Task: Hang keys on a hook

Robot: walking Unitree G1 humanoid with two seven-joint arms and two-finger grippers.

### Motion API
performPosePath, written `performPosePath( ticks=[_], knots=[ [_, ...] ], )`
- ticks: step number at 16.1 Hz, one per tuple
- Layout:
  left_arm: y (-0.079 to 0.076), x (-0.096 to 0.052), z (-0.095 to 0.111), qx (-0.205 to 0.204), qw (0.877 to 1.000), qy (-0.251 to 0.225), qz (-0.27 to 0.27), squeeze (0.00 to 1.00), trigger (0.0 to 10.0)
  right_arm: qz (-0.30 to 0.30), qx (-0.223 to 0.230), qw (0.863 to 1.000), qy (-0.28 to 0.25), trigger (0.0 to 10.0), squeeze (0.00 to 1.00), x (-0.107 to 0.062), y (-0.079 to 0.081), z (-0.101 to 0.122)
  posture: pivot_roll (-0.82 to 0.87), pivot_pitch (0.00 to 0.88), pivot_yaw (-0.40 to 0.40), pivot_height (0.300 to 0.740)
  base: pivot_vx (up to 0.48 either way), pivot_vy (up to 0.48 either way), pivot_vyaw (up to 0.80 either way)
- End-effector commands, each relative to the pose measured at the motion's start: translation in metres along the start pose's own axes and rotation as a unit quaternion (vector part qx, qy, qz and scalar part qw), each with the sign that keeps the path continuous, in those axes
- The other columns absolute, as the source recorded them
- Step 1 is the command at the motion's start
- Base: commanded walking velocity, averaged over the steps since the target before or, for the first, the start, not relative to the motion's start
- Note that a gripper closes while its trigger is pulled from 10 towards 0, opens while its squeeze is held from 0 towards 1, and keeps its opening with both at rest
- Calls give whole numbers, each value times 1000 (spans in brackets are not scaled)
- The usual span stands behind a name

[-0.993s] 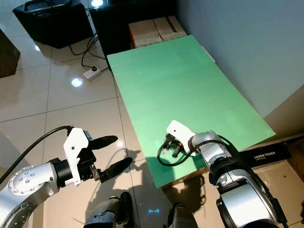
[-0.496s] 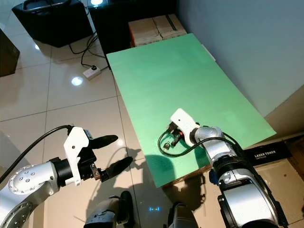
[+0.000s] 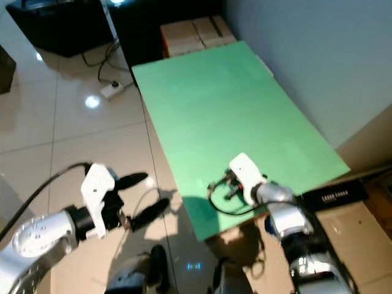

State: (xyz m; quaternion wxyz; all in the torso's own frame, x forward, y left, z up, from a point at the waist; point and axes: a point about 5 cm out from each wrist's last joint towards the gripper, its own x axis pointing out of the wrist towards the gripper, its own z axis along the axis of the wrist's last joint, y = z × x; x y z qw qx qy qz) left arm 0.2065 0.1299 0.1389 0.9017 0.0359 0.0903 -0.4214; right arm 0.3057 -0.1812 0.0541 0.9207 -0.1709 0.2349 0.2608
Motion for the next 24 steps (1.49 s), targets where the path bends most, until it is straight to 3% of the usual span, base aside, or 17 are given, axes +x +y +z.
performPosePath(
  ticks=[1,2,3,4,9,13,16,17,18,19,24],
  knots=[
    [2,-1,-10,6,1000,11,21,0,10000,-47,45,997,-39,10000,0,-4,4,4,35,152,44,740,0,0,0],
    [4,1,-14,14,999,10,37,0,10000,-70,93,991,-65,10000,404,-4,14,5,32,97,52,740,0,0,0],
    [4,2,-14,16,999,9,40,0,10000,-73,103,990,-69,10000,404,-5,17,5,34,92,54,740,0,0,0],
    [5,4,-15,19,999,4,43,0,10000,-82,118,987,-71,10000,1000,-1,22,4,40,73,67,740,0,0,0],
    [17,7,-11,44,998,-8,46,0,10000,-162,140,975,-65,10000,1000,25,41,20,65,62,124,740,0,0,0],
    [16,-2,-12,46,998,0,33,0,10000,-144,149,978,8,10000,1000,39,71,3,98,66,130,740,0,0,0],
    [13,-4,-12,38,999,-1,18,0,10000,-182,137,973,38,10000,988,38,75,-7,104,72,126,740,0,0,0],
    [13,-4,-12,37,999,-2,15,0,10000,-184,157,969,46,10000,933,38,75,-11,104,72,127,740,0,0,0],
    [13,-4,-11,38,999,-4,13,0,10000,-190,154,969,42,10000,624,38,72,-10,103,74,128,740,0,0,0],
    [14,-4,-10,38,999,-7,11,0,10000,-203,156,966,34,10000,0,38,68,-7,103,71,129,740,0,0,0],
    [14,-6,-9,38,999,-7,3,0,10000,-213,183,959,34,10000,0,39,63,-9,104,68,135,740,0,0,0]
  ],
)
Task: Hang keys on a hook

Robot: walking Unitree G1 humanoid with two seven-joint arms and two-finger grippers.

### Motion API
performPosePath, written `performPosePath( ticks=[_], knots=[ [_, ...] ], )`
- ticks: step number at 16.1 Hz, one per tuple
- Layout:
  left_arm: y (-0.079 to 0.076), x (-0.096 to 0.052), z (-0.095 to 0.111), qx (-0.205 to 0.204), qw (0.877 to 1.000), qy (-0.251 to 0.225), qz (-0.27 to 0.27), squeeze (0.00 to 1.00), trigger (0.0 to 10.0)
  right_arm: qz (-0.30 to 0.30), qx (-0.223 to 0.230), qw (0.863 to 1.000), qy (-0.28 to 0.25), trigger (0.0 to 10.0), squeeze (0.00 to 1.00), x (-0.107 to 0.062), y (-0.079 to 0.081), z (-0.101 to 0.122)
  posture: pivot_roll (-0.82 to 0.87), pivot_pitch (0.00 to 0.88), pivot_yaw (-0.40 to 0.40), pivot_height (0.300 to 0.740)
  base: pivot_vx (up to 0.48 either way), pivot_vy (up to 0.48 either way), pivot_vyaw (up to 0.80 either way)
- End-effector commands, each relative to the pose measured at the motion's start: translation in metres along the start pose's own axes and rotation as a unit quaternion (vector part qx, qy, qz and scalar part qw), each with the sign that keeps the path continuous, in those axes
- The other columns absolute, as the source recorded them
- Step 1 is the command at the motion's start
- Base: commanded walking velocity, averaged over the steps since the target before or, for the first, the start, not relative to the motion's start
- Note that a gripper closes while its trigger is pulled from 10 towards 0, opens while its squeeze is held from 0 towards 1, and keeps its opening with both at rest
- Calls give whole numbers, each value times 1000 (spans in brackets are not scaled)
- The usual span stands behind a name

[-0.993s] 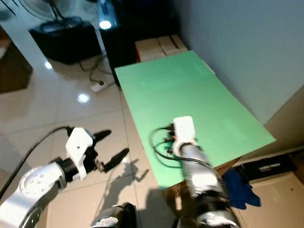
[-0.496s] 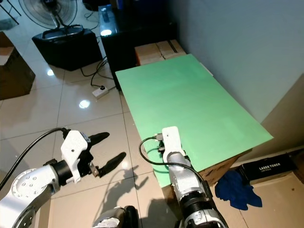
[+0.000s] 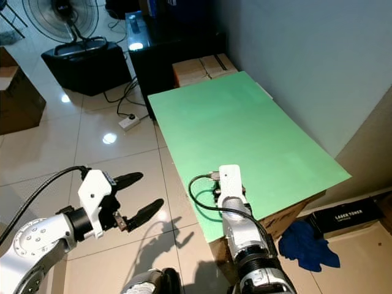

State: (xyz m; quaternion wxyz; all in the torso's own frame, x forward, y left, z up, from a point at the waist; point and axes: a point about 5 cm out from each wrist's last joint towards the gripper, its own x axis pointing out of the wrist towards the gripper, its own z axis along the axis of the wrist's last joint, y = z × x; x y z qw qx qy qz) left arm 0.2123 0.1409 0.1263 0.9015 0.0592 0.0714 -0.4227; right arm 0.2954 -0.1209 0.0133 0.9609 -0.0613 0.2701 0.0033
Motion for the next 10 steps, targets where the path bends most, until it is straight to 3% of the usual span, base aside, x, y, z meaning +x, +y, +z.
performPosePath(
  ticks=[1,10],
  knots=[
    [3,-4,4,9,1000,0,0,0,10000,8,6,1000,4,10000,0,1,2,0,105,67,135,740,0,0,0],
    [1,-10,7,5,1000,5,-7,0,10000,50,-19,998,28,10000,0,7,10,-6,131,68,129,740,0,0,0]
  ],
)
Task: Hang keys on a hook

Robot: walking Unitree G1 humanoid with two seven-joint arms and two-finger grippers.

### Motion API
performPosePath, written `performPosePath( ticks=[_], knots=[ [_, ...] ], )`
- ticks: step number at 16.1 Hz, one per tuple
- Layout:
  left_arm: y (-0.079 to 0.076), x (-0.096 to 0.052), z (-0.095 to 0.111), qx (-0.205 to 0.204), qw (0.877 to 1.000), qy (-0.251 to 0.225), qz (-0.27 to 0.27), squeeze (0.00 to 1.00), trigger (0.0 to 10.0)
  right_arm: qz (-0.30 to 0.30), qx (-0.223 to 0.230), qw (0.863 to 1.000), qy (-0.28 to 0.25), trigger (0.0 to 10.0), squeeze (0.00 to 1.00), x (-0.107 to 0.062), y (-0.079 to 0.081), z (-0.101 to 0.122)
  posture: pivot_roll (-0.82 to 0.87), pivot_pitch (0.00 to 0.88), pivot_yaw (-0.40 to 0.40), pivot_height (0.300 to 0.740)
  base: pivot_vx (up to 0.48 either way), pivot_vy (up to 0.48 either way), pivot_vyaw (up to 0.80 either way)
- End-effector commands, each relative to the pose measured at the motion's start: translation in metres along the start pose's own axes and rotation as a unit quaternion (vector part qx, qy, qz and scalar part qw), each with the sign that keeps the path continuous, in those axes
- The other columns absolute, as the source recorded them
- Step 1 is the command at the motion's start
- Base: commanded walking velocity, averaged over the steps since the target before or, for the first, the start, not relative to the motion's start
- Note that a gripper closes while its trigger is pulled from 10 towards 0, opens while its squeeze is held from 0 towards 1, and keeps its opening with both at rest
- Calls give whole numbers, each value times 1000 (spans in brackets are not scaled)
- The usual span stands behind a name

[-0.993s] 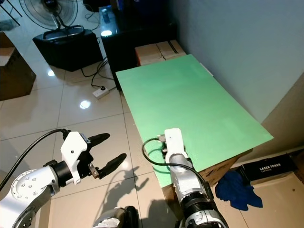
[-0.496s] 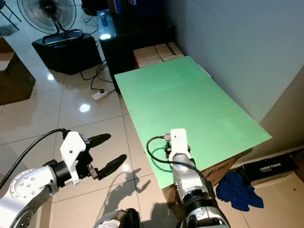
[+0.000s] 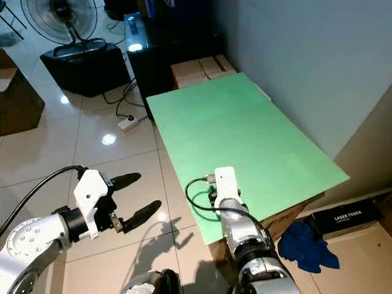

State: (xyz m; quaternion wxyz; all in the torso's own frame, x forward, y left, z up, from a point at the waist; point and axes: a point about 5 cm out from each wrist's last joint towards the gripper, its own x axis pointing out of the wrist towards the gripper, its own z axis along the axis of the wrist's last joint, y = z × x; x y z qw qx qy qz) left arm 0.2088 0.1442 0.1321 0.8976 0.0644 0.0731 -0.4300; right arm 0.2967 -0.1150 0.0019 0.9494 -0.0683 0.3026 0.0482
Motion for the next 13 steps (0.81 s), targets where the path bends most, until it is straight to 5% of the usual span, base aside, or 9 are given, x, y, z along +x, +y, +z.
performPosePath(
  ticks=[1,11,12,13],
  knots=[
    [0,-4,2,-3,1000,0,-3,0,10000,9,-2,1000,3,10000,0,1,3,1,134,72,132,740,0,0,0],
    [-2,-6,3,-10,1000,3,-14,0,10000,9,18,999,36,10000,0,4,-1,-7,137,82,140,740,0,0,0],
    [-2,-6,3,-10,1000,3,-15,0,10000,8,19,999,36,8941,0,5,-3,-6,137,85,142,740,0,0,0],
    [-2,-5,3,-10,1000,4,-16,0,10000,7,19,999,36,4588,0,5,-4,-4,137,85,142,740,0,0,0]
  ],
)
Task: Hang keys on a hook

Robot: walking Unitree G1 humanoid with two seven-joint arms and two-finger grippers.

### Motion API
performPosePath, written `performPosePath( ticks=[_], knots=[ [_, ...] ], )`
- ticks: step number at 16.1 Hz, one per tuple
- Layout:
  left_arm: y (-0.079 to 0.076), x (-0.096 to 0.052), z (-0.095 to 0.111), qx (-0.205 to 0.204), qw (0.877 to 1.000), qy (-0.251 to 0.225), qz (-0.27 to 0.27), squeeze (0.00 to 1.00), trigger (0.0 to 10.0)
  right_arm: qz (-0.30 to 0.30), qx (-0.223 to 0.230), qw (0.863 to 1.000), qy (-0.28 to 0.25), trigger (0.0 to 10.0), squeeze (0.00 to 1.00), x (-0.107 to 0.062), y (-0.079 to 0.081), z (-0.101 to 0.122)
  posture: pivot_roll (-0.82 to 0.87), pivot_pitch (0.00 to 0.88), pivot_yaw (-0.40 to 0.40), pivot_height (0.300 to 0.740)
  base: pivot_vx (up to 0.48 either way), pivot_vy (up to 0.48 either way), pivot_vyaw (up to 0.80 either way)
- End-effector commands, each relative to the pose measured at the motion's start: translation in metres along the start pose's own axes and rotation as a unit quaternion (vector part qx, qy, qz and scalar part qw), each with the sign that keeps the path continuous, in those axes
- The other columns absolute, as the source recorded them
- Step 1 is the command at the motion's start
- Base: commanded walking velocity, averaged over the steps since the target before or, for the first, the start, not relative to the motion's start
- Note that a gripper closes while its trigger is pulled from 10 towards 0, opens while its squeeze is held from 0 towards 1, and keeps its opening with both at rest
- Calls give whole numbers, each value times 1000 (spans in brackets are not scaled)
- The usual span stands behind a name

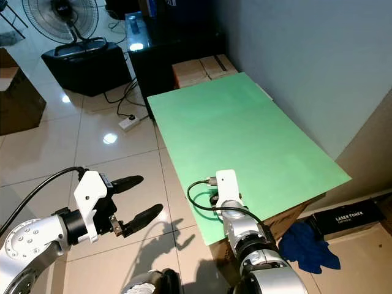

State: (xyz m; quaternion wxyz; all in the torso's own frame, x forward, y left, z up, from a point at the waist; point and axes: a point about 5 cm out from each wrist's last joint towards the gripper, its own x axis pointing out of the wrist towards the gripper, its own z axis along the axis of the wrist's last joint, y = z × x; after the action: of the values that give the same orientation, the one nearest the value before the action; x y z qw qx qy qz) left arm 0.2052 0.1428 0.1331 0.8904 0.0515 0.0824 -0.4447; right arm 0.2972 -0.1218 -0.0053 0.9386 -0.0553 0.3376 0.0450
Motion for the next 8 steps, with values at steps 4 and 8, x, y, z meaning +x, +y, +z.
performPosePath(
  ticks=[4,8],
  knots=[
    [1,-4,2,3,1000,2,2,0,10000,10,6,1000,5,0,0,1,2,1,139,84,141,740,0,0,0],
    [1,-4,2,3,1000,2,1,0,10000,13,12,1000,9,0,0,1,3,-2,139,86,144,740,0,0,0]
  ],
)
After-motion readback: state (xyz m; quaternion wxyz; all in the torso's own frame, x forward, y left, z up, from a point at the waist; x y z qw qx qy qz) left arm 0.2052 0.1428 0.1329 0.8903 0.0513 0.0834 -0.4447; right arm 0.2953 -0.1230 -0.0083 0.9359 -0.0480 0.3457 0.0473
